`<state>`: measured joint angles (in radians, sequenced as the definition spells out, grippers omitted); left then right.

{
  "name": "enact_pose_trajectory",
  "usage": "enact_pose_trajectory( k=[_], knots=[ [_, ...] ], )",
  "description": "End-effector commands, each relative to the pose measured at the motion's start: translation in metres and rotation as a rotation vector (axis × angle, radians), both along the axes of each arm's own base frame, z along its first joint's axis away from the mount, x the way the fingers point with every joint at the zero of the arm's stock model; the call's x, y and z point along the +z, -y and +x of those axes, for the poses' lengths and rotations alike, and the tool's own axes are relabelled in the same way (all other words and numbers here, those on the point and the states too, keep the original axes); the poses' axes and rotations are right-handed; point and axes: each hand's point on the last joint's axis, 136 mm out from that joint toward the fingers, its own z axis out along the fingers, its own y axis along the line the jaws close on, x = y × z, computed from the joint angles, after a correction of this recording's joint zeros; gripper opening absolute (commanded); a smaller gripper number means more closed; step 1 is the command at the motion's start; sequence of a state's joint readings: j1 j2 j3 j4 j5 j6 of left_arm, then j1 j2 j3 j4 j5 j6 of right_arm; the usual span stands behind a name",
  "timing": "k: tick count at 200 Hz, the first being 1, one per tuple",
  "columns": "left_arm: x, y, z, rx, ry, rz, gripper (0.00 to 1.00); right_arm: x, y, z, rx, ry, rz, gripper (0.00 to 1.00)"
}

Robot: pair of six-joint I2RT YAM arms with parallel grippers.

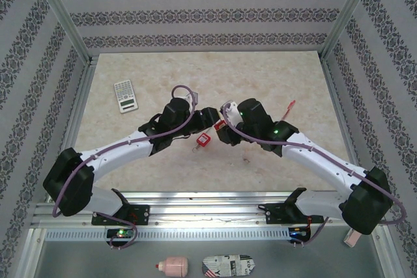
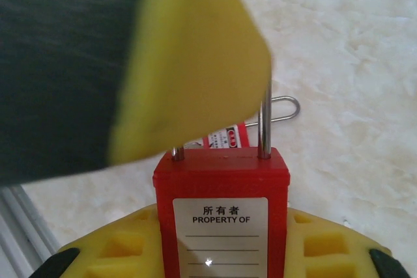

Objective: Unlock with the key

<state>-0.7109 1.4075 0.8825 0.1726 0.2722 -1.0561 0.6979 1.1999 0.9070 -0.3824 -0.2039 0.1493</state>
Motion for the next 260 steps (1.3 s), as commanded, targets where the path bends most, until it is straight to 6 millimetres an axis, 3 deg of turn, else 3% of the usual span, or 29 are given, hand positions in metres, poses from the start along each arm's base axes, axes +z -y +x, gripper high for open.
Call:
enact_pose_trajectory(
  k=[1,16,38,66,77,103,135,153,174,215,260],
  knots=[
    [0.023,0.011,0.009,0.008,0.061,-0.062,0.50,0.009,-0.011,-0.001,0.044,0.023,0.031,0.09],
    [0.022,0.013,0.009,0.005,0.058,-0.059,0.38,0.007,-0.010,-0.002,0.046,0.021,0.028,0.09],
    [0.020,0.015,0.008,-0.002,0.054,-0.053,0.32,0.004,-0.009,-0.003,0.046,0.017,0.024,0.09],
    [0.016,0.016,0.007,-0.009,0.039,-0.042,0.12,0.003,-0.010,-0.003,0.046,0.012,0.029,0.10],
    [0.016,0.016,0.007,-0.008,0.044,-0.042,0.00,0.004,-0.011,-0.003,0.047,0.012,0.030,0.12],
    [0.021,0.012,0.005,-0.007,0.069,-0.034,0.00,0.008,-0.007,-0.003,0.028,0.009,0.046,0.20],
    [0.030,0.011,0.003,-0.025,0.116,-0.035,0.00,0.013,0.002,-0.001,-0.009,-0.010,0.083,0.41],
    [0.033,0.011,0.002,-0.038,0.134,-0.039,0.00,0.017,0.007,-0.001,-0.024,-0.044,0.130,0.58],
    [0.038,0.012,0.003,-0.051,0.156,-0.056,0.00,0.019,0.010,-0.005,-0.015,-0.065,0.167,0.66],
    [0.051,0.009,0.007,-0.074,0.203,-0.066,0.00,0.017,0.012,-0.022,0.046,-0.084,0.193,0.70],
    [0.057,0.006,0.004,-0.098,0.256,-0.097,0.00,0.027,0.030,-0.009,-0.062,-0.127,0.361,0.71]
  ],
)
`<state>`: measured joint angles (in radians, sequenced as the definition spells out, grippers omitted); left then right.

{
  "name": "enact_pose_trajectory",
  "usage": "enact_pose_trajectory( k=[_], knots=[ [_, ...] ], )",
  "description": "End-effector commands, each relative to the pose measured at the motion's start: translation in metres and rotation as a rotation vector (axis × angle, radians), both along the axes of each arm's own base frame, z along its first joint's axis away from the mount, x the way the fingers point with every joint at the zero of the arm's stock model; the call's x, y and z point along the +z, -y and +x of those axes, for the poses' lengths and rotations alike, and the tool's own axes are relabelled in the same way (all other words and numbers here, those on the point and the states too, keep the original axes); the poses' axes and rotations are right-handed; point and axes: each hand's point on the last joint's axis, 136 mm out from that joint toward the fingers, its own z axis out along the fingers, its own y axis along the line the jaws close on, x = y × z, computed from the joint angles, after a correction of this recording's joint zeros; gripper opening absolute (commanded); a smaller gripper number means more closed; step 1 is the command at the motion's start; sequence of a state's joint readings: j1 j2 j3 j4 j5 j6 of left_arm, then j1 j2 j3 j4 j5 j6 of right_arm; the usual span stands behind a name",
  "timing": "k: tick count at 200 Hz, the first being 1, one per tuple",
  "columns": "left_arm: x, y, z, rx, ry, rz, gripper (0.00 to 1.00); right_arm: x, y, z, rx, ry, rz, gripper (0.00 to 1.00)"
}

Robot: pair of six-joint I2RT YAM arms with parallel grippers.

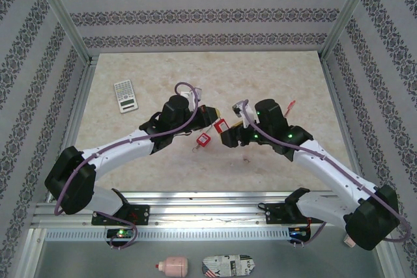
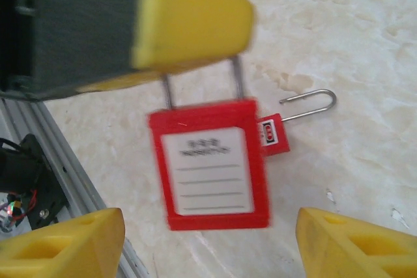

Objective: Unlock with the key

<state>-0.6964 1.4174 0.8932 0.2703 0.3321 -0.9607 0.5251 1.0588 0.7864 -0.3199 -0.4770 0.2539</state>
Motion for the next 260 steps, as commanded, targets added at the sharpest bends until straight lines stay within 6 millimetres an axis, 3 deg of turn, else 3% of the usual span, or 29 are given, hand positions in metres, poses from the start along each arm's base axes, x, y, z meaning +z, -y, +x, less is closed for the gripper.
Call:
enact_pose_trajectory(
  k=[1,41,66,90,121,141,165,184,198,210,229,260],
  knots=[
    [0.033,-0.004,-0.001,-0.024,0.121,-0.070,0.00,0.013,0.006,0.001,-0.035,-0.021,0.125,0.71],
    [0.040,-0.012,-0.001,-0.014,0.177,-0.077,0.00,0.006,0.022,0.005,-0.106,-0.047,0.080,0.73],
    [0.052,-0.029,0.002,0.023,0.224,-0.115,0.00,-0.018,0.051,0.013,-0.273,-0.191,0.002,0.72],
    [0.064,-0.035,-0.002,0.014,0.280,-0.122,0.00,-0.052,0.071,-0.005,-0.377,-0.368,-0.113,0.66],
    [0.065,-0.036,-0.004,0.003,0.298,-0.130,0.00,-0.084,0.070,-0.031,-0.384,-0.449,-0.232,0.62],
    [0.062,-0.033,-0.005,-0.014,0.291,-0.148,0.00,-0.066,0.041,-0.029,-0.338,-0.415,-0.029,0.64],
    [0.058,-0.034,-0.006,-0.010,0.282,-0.158,0.00,-0.004,0.015,-0.014,-0.260,-0.298,0.293,0.67],
    [0.052,-0.034,-0.005,-0.005,0.268,-0.152,0.00,0.035,0.004,-0.014,-0.187,-0.226,0.380,0.69],
    [0.052,-0.034,-0.004,-0.002,0.275,-0.157,0.00,0.045,-0.003,-0.017,-0.142,-0.187,0.361,0.70],
    [0.051,-0.034,-0.004,-0.002,0.282,-0.157,0.00,0.026,0.007,-0.013,-0.198,-0.202,0.230,0.71],
    [0.055,-0.035,-0.005,-0.004,0.311,-0.169,0.00,-0.025,0.040,0.000,-0.373,-0.397,0.088,0.70],
    [0.057,-0.034,-0.007,-0.015,0.341,-0.175,0.00,-0.094,0.079,-0.010,-0.490,-0.543,-0.202,0.63]
  ],
)
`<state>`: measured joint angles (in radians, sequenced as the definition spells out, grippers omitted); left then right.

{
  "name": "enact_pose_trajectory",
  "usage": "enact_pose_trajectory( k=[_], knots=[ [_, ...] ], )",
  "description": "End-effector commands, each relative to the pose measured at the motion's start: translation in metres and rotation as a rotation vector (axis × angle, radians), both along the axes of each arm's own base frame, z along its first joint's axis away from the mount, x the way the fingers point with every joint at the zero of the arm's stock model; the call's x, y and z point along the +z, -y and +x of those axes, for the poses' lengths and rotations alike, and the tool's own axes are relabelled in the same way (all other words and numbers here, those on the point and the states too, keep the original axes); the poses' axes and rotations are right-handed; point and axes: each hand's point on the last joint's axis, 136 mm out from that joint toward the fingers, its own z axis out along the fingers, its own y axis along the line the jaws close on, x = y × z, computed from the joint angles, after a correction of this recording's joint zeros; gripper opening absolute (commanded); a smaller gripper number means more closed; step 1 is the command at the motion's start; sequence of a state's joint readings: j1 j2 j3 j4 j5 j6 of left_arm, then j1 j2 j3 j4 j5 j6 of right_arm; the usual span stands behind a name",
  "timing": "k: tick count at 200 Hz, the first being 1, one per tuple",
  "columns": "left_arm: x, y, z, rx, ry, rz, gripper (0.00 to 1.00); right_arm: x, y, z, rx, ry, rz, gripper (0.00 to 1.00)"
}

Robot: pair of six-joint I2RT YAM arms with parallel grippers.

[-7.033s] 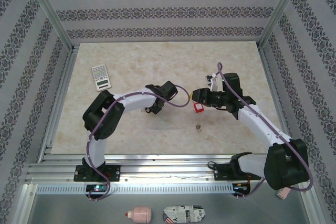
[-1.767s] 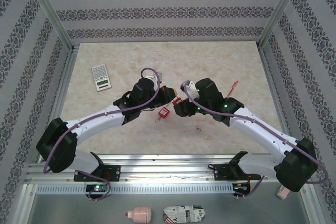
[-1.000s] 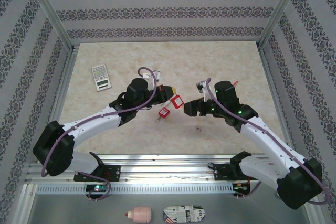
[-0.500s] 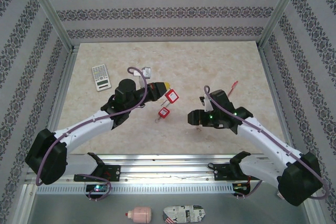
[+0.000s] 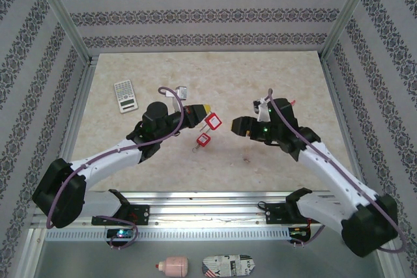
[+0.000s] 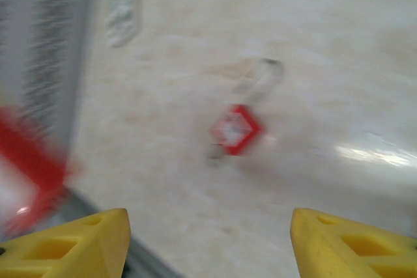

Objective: Unlock with the key

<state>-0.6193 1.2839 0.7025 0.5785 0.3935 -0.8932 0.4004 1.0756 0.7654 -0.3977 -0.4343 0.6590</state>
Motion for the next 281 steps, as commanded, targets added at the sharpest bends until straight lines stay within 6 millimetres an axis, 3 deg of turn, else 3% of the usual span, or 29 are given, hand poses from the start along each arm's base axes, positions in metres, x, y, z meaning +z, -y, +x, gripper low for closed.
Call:
enact_pose_trajectory(
  k=[1,31,60,139,231,281],
  knots=[
    [0.020,0.000,-0.001,-0.018,0.098,-0.047,0.00,-0.067,0.038,-0.029,-0.036,-0.235,-0.261,0.63],
    [0.019,0.001,-0.001,-0.026,0.106,-0.037,0.00,-0.104,0.041,-0.036,-0.008,-0.328,-0.351,0.51],
    [0.018,0.001,-0.003,-0.037,0.103,-0.031,0.00,-0.123,0.043,-0.034,-0.009,-0.360,-0.411,0.40],
    [0.014,-0.003,-0.008,-0.041,0.093,-0.009,0.00,-0.156,0.042,-0.051,-0.018,-0.433,-0.463,0.38],
    [0.011,-0.012,-0.009,-0.024,0.085,-0.005,0.00,-0.167,0.044,-0.041,-0.009,-0.426,-0.541,0.29],
    [0.008,-0.014,-0.010,-0.024,0.076,0.010,0.00,-0.161,0.041,-0.038,0.066,-0.389,-0.598,0.10]
  ],
)
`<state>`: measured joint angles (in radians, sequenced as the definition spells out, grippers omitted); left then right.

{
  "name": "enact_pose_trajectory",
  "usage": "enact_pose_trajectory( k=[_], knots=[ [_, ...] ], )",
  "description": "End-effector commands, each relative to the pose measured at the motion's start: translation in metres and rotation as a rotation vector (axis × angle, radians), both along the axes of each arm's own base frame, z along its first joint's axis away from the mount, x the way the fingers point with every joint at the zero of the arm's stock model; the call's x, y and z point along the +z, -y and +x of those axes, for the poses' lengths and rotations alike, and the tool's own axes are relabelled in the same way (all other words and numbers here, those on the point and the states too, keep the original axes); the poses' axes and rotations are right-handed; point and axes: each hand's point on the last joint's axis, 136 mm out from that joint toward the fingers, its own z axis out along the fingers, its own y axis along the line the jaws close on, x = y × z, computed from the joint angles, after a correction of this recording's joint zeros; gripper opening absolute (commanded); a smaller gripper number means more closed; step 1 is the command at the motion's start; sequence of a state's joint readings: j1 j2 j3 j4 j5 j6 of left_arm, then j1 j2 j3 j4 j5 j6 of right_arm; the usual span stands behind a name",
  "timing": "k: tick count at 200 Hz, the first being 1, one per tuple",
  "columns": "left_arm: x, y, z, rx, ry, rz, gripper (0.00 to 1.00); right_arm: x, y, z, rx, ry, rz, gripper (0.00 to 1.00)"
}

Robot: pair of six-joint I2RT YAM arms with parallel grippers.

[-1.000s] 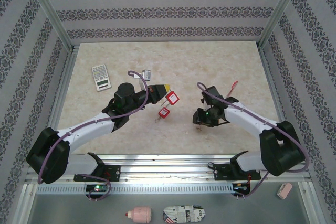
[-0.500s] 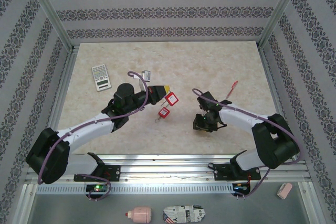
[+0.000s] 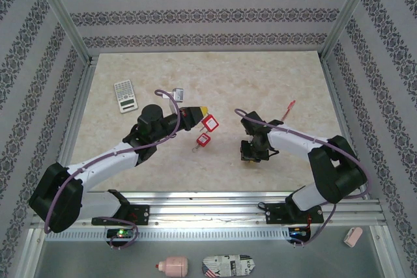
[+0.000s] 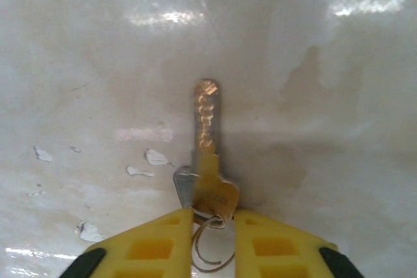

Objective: Unlock with the key

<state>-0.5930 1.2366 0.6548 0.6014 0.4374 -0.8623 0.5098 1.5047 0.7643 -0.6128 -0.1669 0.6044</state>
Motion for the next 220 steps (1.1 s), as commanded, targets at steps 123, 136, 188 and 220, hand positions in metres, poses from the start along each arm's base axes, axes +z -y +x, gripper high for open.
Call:
enact_pose_trajectory(
  k=[123,136,188,220],
  knots=[
    [0.004,-0.009,-0.003,0.003,0.027,0.033,0.00,0.023,0.002,0.007,0.143,0.123,-0.068,0.00],
    [0.002,-0.009,-0.003,0.004,0.023,0.037,0.00,0.030,0.002,0.007,0.150,0.147,-0.064,0.00],
    [-0.001,-0.011,-0.004,0.008,0.009,0.028,0.00,0.085,-0.006,0.015,0.192,0.368,0.024,0.00],
    [0.000,-0.012,-0.005,0.011,0.011,0.028,0.00,0.097,-0.006,0.009,0.231,0.343,0.025,0.00]
  ],
)
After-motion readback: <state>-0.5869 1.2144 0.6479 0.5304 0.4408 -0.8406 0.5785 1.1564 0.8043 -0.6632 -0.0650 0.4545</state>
